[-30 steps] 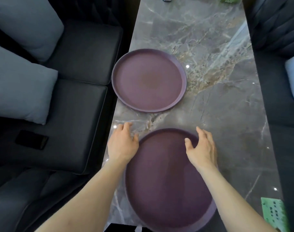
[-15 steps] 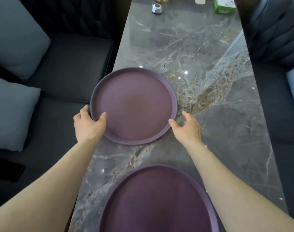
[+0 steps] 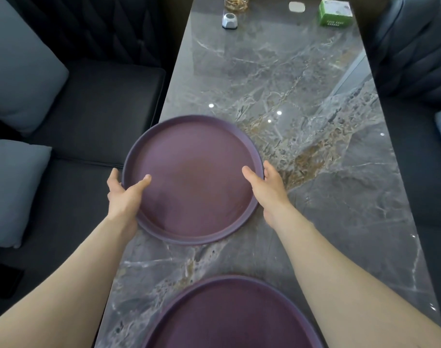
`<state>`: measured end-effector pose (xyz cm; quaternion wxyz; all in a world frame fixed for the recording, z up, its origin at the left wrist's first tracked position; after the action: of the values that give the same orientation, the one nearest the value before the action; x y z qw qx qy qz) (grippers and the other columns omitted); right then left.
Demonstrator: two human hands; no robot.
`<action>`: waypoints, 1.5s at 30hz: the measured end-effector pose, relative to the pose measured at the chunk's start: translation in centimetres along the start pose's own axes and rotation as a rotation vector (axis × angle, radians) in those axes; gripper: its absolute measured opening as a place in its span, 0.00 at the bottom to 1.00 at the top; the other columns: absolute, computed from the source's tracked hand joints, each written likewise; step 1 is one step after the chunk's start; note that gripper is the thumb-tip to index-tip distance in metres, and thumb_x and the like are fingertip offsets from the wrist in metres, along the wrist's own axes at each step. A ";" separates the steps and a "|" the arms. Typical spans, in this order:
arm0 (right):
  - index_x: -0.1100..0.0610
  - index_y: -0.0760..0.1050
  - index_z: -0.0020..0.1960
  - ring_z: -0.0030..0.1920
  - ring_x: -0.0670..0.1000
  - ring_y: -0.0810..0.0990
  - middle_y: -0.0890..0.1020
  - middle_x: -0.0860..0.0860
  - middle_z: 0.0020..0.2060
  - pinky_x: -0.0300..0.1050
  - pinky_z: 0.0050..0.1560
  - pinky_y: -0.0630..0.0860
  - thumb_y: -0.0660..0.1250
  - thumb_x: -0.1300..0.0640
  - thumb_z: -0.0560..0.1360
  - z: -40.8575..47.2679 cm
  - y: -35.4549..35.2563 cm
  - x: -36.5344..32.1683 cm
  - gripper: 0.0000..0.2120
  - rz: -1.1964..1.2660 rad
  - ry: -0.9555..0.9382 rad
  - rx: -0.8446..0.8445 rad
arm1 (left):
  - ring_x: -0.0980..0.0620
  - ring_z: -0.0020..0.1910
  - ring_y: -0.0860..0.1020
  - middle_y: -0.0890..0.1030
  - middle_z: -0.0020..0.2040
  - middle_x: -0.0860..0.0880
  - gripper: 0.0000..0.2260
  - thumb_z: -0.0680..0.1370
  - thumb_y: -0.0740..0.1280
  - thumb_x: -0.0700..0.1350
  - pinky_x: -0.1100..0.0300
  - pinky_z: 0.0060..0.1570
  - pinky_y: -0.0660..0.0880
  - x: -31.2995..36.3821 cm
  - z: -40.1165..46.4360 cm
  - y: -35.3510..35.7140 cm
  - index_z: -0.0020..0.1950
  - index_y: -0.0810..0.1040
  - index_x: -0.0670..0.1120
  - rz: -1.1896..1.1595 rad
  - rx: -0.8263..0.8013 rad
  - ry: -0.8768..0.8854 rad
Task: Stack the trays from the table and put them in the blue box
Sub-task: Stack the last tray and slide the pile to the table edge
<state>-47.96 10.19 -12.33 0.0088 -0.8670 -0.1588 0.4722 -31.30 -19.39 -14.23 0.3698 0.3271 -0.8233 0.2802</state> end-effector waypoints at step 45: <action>0.54 0.76 0.64 0.56 0.60 0.79 0.78 0.56 0.57 0.57 0.56 0.77 0.67 0.45 0.75 -37.0 -13.5 27.2 0.21 -0.441 0.349 0.726 | 0.47 0.55 0.81 0.80 0.59 0.47 0.32 0.67 0.76 0.55 0.46 0.57 0.79 -14.1 -22.9 -7.7 0.69 0.74 0.53 0.444 -0.391 0.157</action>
<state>-7.47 35.70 -11.76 0.4390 -0.8198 -0.1598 0.3312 -8.62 -3.49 -10.65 0.4177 0.0392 -0.8819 0.2149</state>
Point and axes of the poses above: each hand's wrist, its own z-axis towards the middle knuckle, its own y-axis out of the palm, x = y × z, the point moved 8 cm from there along z, towards the middle knuckle
